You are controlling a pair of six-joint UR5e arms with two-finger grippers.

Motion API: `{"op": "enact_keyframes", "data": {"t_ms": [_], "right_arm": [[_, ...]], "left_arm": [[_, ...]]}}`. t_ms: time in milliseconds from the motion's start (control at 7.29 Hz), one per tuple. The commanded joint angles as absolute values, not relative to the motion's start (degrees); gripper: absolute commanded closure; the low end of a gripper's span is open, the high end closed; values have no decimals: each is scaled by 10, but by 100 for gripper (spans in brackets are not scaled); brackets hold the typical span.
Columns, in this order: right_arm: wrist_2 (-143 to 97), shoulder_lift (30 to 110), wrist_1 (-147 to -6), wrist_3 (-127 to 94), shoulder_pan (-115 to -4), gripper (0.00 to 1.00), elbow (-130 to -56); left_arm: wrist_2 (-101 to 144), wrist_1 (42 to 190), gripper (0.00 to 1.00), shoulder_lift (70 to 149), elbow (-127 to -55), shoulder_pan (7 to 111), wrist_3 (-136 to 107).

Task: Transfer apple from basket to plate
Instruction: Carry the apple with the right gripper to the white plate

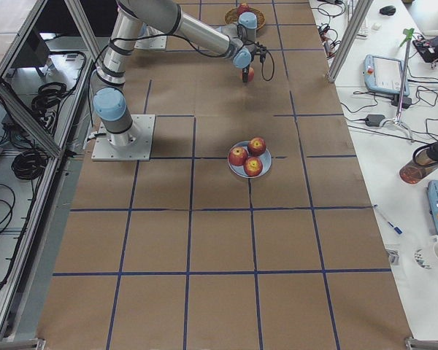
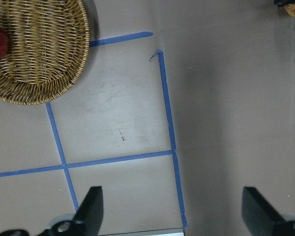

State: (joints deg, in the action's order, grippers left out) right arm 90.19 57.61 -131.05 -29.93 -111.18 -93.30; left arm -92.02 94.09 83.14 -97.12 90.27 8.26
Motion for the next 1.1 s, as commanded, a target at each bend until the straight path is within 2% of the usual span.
{"op": "enact_keyframes", "data": {"t_ms": [0, 274, 548, 960], "right_arm": [[903, 635, -1270, -288, -1081, 48, -934], [904, 710, -1201, -170, -980, 48, -956], [904, 768, -1197, -9, -840, 47, -1010], [900, 776, -1205, 152, -685, 47, -1045]], "left_arm": [[-920, 941, 1, 831, -971, 903, 83], [-920, 940, 1, 831, -971, 903, 83], [-920, 940, 1, 831, -971, 903, 83], [-920, 940, 1, 831, -971, 903, 83]]}}
